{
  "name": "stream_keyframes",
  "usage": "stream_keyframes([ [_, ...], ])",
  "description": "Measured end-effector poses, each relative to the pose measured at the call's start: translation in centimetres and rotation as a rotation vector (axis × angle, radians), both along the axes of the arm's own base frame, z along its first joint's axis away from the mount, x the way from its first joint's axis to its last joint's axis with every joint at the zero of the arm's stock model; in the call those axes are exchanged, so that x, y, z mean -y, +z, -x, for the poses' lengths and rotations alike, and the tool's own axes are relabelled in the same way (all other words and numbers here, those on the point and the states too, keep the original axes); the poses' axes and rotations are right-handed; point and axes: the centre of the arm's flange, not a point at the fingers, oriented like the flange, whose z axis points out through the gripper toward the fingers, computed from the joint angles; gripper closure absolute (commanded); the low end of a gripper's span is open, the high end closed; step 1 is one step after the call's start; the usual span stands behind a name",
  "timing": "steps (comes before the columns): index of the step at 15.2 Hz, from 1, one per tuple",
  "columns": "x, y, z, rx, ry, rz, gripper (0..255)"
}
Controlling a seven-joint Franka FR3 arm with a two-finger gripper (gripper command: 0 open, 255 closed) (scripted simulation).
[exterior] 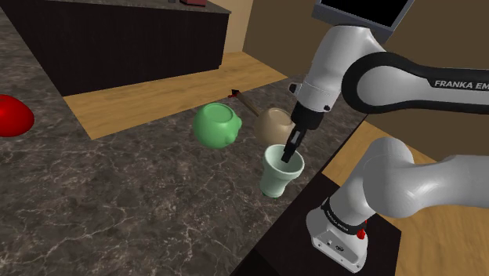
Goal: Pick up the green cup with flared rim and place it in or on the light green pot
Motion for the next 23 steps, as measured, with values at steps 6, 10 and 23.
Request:
stream_keyframes([
  [6,-0.1,3.2,0.2,0.000,0.000,0.000,255],
  [10,-0.1,5.4,0.1,0.000,0.000,0.000,255],
  [23,-0.1,12.2,0.1,0.000,0.000,0.000,255],
])
